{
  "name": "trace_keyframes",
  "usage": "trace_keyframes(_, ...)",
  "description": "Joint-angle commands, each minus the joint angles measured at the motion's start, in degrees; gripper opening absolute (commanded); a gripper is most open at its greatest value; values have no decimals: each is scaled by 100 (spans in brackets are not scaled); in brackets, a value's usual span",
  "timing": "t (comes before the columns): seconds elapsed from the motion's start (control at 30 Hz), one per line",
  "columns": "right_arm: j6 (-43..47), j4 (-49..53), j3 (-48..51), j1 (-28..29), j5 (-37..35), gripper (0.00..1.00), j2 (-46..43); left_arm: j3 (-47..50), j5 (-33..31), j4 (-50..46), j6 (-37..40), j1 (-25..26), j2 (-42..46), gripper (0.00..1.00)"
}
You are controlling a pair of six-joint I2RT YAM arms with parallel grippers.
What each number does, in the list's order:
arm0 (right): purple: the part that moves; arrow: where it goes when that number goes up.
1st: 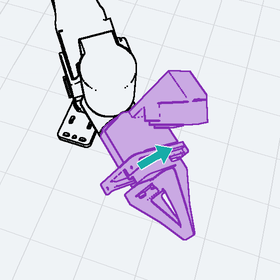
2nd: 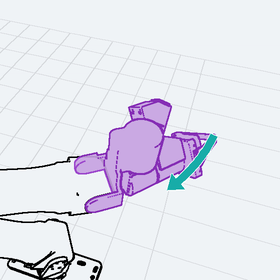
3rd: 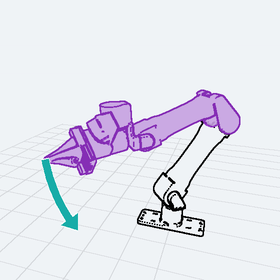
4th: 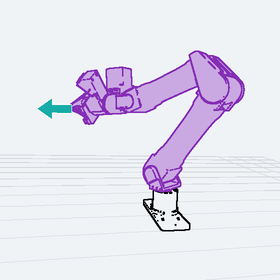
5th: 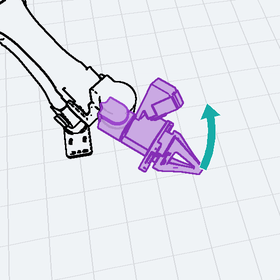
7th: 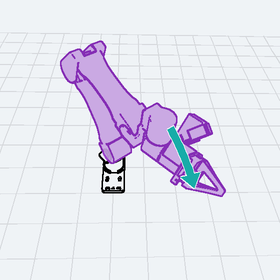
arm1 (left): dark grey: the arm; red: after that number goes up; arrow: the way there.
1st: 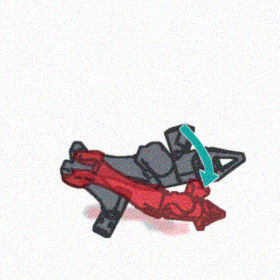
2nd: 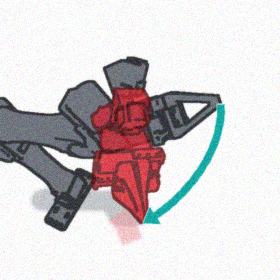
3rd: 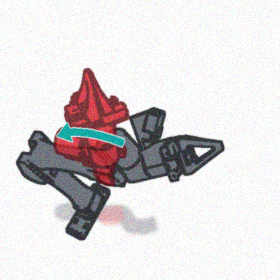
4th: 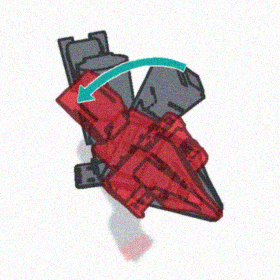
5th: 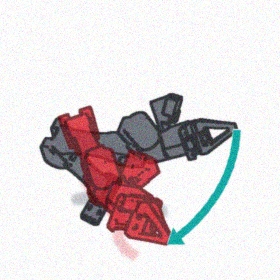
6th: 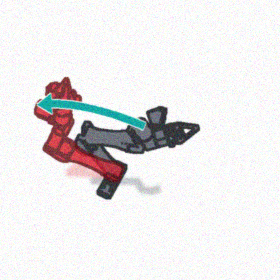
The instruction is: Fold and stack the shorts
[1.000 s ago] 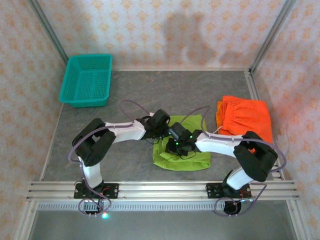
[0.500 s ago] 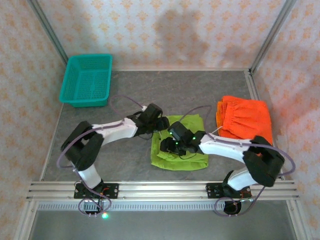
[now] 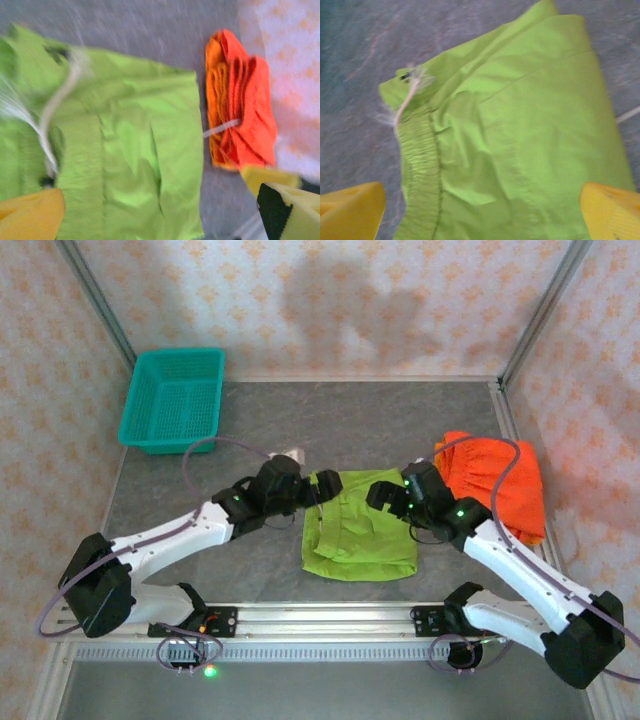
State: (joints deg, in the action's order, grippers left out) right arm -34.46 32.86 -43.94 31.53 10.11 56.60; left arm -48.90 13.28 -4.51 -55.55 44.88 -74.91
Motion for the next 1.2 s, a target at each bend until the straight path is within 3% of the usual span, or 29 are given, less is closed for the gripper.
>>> trace_keyframes(0.0, 295, 231, -5, -496, 518, 100, 215, 143, 249, 817, -594, 379, -244, 100)
trace_keyframes(0.17, 407, 79, 52, -1068, 982, 100, 385, 122, 267, 1259, -790, 830, -797, 100)
trace_keyframes(0.33, 407, -7, 123, -1557, 1442, 100, 590, 404, 309, 1478, -997, 945, -1274, 100)
trace_keyframes(0.63, 664, -35, 176, -1659, 1895, 100, 967, 1575, -110, 1222, -1084, 894, -1690, 100)
trace_keyframes(0.87, 1085, -34, 111, -1659, 2415, 100, 1230, 2010, -317, 615, -522, 205, -762, 100)
trace_keyframes(1.17, 1362, -149, -278, -1590, 2550, 99, 1476, 1165, -940, -1146, 584, -224, 1331, 100)
